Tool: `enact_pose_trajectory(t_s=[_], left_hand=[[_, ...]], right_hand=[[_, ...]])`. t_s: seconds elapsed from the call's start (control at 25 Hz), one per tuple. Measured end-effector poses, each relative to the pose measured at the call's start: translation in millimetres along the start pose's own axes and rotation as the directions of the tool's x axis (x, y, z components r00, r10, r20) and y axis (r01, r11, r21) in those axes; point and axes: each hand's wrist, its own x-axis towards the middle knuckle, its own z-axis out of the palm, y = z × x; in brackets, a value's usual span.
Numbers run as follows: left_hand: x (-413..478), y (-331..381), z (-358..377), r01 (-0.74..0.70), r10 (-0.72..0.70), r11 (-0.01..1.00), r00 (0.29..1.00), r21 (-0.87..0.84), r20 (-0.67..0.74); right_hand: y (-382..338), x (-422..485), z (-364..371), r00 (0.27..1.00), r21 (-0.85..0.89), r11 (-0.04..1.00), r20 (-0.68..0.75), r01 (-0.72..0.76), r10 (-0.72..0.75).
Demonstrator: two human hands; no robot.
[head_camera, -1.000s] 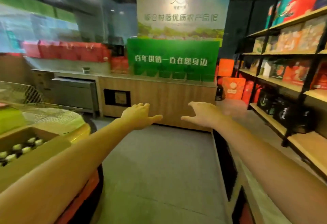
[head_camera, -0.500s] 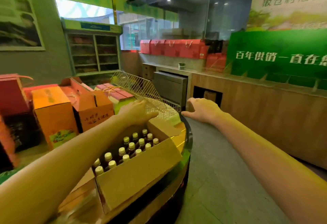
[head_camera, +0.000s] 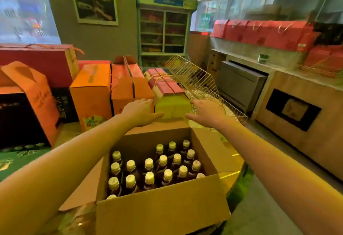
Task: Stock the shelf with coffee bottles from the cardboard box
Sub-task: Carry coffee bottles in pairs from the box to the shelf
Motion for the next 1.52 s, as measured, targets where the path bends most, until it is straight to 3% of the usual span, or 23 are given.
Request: enact_pose_trajectory(t_s=[0.2,0.32,0.44,0.6,0.84,1.0,1.2,1.4,1.52], left_hand=[[33,-5,67,0.12,-0.117,0.992,0.992,-0.05,0.056],[47,-15,114,0.144,-0.132,0.985,0.984,-0.093,0.123],[59,-25,164,0.137,-0.109,0.979,0.977,-0.149,0.184],[69,-36,221,0.195,-0.125,0.929,0.965,-0.314,0.229],[93,-53,261,0.372,-0.239,0.766,0.922,-0.523,0.305],[107,-63,282,0.393,-0.109,0.657,0.893,-0.643,0.436],[116,-68,293,0.372,-0.067,0.623,0.902,-0.689,0.426],[114,-62,296,0.319,-0.061,0.669,0.924,-0.672,0.378],[113,-61,299,0.322,-0.083,0.669,0.928,-0.67,0.363]], right_hand=[[7,49,82,0.984,0.12,0.986,0.125,0.112,-0.127],[10,62,139,0.965,0.21,0.972,0.215,0.107,-0.153],[16,70,193,0.956,0.392,0.92,0.264,0.015,-0.128],[16,80,247,0.945,0.651,0.721,0.325,-0.237,0.017],[12,104,288,0.899,0.677,0.63,0.43,-0.381,0.082],[11,110,297,0.864,0.693,0.536,0.478,-0.482,0.159],[13,107,309,0.799,0.669,0.473,0.584,-0.573,0.142],[13,105,323,0.859,0.67,0.571,0.495,-0.475,0.132],[12,103,324,0.864,0.679,0.56,0.482,-0.475,0.148]])
